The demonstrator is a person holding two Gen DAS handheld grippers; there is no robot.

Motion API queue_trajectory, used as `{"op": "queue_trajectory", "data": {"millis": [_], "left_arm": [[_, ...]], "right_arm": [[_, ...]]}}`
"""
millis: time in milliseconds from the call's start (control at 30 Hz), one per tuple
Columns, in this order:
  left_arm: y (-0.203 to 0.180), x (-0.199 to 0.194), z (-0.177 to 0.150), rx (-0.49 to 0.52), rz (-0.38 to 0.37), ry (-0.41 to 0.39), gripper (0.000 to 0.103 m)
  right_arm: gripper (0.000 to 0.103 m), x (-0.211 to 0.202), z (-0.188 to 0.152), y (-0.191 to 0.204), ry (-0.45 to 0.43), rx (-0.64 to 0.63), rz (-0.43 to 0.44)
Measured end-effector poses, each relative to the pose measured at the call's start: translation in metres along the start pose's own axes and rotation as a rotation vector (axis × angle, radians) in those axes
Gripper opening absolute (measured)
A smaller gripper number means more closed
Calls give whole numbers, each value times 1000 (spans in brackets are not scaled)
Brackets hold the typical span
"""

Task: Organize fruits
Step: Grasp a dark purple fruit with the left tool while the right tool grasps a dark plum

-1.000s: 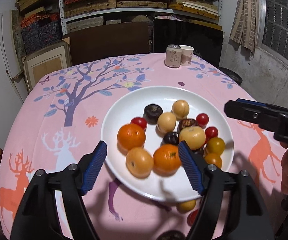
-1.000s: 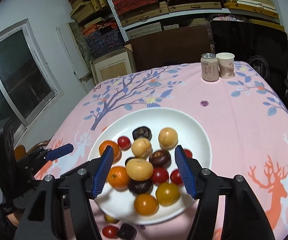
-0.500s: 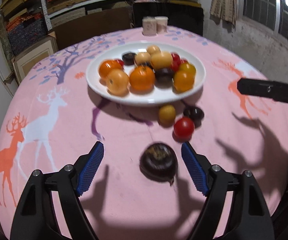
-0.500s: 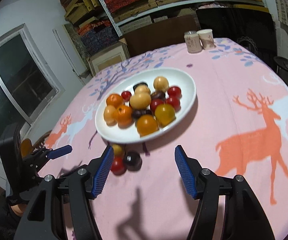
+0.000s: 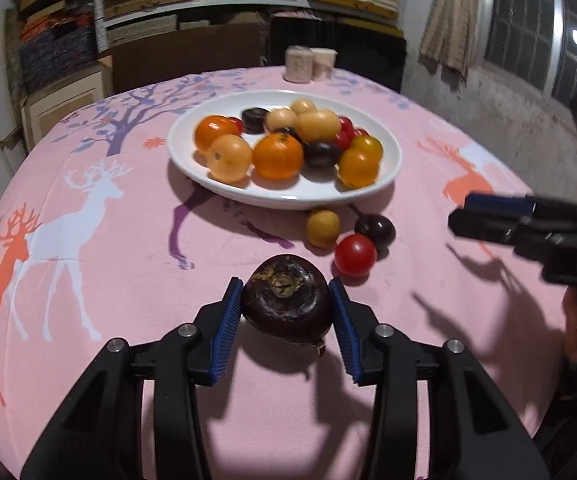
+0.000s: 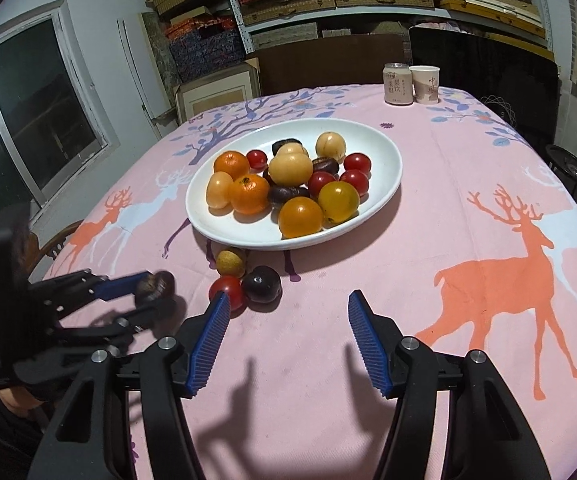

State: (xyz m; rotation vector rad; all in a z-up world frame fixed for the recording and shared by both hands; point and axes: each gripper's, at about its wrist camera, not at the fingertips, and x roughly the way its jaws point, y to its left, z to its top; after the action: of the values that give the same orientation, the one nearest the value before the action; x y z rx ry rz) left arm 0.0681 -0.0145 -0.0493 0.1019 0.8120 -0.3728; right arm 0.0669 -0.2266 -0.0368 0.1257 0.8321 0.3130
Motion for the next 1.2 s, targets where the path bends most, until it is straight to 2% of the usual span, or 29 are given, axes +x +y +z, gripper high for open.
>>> {"op": "queue_trajectory", "data": {"millis": [100,300,467,533,600,633,733,1067,1200], "left_arm": [[6,-2,1,-39,-7,-6,43],[12,3,2,-63,-26,19,43],[14,8,2,-75,-38,31,43],[15,9,2,-80,-46,36,43],[17,10,2,-89,-46,38,43],[17,10,2,-93,-47,38,43],[17,9,2,-89,-43,33,43],[15,7,2,-79,-32,27,43],[15,7,2,-79,-31,27,43]], "right_arm": [[51,16,2,2,32,-3,4],[49,38,6,16,58,-63,1],[46,51,9,19,77,-60,-2],[39,53,11,22,77,-72,7],[27,52,11,28,76,-100,11],[26,51,10,31,75,-113,7],[26,49,9,32,76,-127,9],[32,58,18,20,121,-27,75],[37,60,19,22,126,-45,47]]}}
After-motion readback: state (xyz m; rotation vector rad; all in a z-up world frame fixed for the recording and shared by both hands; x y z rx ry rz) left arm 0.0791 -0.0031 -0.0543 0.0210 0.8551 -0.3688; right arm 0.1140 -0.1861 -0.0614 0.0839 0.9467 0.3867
